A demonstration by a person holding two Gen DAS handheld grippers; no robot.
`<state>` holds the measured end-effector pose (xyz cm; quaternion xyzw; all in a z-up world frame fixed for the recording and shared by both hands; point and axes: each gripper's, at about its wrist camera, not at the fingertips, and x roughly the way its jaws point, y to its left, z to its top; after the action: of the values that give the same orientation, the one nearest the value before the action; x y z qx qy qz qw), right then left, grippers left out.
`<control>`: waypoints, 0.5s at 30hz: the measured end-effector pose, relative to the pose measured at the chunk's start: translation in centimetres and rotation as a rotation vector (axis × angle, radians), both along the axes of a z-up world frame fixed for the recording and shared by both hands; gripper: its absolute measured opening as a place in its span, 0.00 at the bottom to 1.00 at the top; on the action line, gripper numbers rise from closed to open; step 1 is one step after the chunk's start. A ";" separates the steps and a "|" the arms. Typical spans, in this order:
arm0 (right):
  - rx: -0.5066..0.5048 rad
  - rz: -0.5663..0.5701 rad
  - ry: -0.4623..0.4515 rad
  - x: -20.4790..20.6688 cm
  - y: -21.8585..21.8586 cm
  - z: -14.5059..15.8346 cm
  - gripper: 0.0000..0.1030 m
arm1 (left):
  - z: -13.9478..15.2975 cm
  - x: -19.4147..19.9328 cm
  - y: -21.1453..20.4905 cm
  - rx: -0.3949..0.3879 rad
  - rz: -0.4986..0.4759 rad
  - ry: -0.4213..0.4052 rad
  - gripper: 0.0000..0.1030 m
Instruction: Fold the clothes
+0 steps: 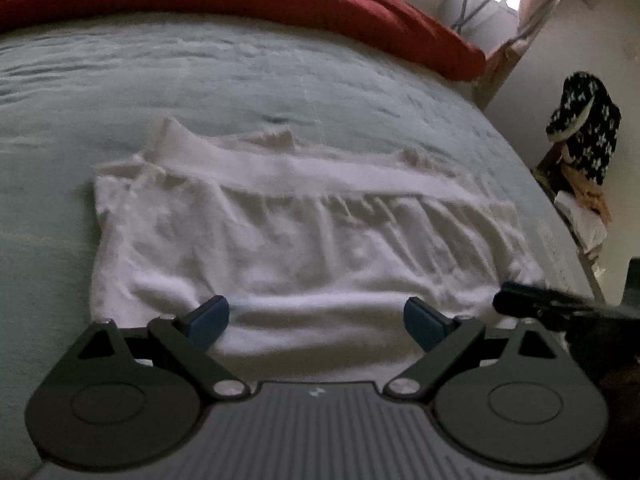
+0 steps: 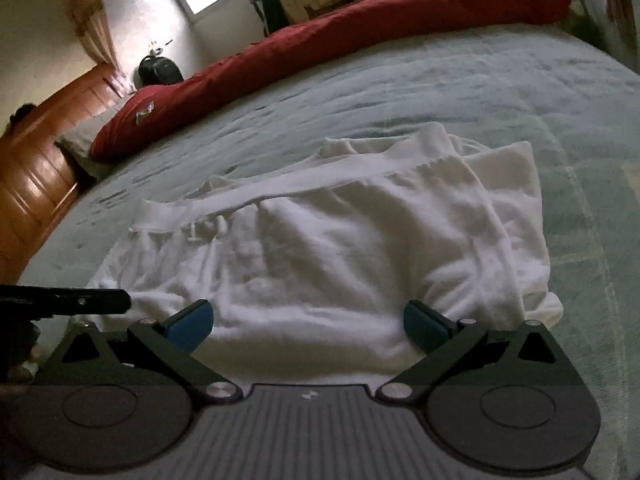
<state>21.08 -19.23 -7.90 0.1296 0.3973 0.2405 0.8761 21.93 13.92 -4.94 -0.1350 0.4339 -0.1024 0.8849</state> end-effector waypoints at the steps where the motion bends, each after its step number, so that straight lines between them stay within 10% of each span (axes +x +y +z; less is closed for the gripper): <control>1: -0.011 0.003 -0.008 -0.1 0.2 0.0 1.00 | 0.2 0.0 0.2 0.000 0.009 -0.021 0.91; 15: -0.132 0.034 -0.086 -0.9 2.2 -0.1 1.00 | -1.2 2.6 4.9 -0.091 0.103 0.048 0.91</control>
<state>20.18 -17.03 -7.98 0.0543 0.3766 0.2339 0.8947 24.57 18.79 -6.12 -0.1999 0.4423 -0.0730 0.8713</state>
